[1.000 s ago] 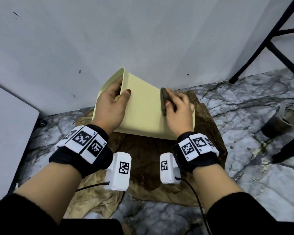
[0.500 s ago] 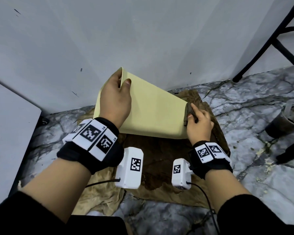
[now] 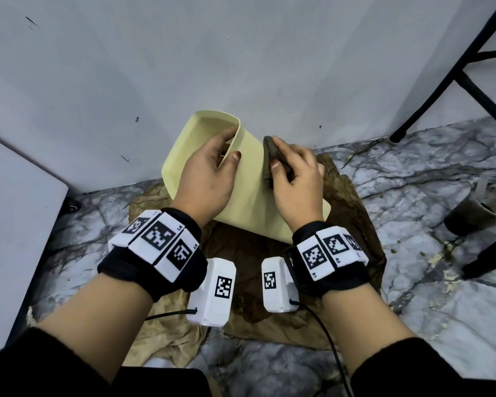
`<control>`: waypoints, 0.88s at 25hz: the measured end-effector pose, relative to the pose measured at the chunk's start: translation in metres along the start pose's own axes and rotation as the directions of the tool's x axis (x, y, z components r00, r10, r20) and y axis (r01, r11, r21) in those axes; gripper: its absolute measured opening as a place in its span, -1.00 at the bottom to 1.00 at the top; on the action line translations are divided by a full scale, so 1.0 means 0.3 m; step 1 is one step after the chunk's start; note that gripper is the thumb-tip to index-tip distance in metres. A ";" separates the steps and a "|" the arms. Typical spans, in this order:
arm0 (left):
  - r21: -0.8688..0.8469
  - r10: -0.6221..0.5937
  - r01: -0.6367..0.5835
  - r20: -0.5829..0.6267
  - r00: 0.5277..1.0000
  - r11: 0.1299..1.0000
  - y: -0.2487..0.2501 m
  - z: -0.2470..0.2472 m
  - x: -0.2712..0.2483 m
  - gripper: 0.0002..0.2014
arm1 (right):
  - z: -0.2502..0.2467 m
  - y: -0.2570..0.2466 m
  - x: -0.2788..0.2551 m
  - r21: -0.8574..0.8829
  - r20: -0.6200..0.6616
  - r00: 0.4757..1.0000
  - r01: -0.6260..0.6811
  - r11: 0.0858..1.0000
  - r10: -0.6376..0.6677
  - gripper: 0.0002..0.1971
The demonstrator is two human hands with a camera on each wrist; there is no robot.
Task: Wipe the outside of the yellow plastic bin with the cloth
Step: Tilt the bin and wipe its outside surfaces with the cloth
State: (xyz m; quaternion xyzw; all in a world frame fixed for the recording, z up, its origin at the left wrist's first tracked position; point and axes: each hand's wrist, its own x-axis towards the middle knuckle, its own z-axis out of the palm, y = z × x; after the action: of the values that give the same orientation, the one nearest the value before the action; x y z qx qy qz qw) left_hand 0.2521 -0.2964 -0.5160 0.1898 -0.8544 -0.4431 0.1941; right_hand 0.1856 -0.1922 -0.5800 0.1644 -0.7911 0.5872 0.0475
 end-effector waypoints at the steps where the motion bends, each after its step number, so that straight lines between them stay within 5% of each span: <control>1: 0.025 -0.020 0.020 -0.001 1.000 0.999 0.007 -0.002 0.006 -0.63 | 0.000 -0.001 -0.003 0.000 0.005 1.000 0.003 1.000 -0.003 -0.64; 5: -0.041 -0.152 0.150 -0.045 0.987 0.988 0.025 0.004 0.021 -0.59 | 0.005 -0.022 -0.023 0.013 0.041 0.998 0.036 0.999 -0.036 -0.64; 9: -0.013 -0.102 0.101 -0.142 0.985 0.995 0.021 0.010 0.013 -0.64 | 0.025 -0.070 -0.030 0.036 0.031 0.995 0.089 0.995 -0.090 -0.62; 14: -0.101 -0.127 0.116 -0.110 0.986 0.988 0.008 0.010 0.017 -0.65 | 0.026 -0.067 -0.022 0.007 0.047 0.993 0.111 0.994 -0.111 -0.62; 22: -0.066 -0.159 0.154 -0.089 0.983 0.986 -0.007 -0.023 0.017 -0.63 | -0.086 0.184 -0.051 -0.118 0.102 0.972 -0.199 0.973 0.211 -0.64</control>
State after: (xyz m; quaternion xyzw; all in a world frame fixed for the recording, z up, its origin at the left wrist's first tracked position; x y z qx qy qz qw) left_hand 0.2516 -0.3048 -0.5133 0.2712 -0.8134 -0.4723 0.2042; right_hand 0.1795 -0.1505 -0.6267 0.1119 -0.8355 0.5356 -0.0499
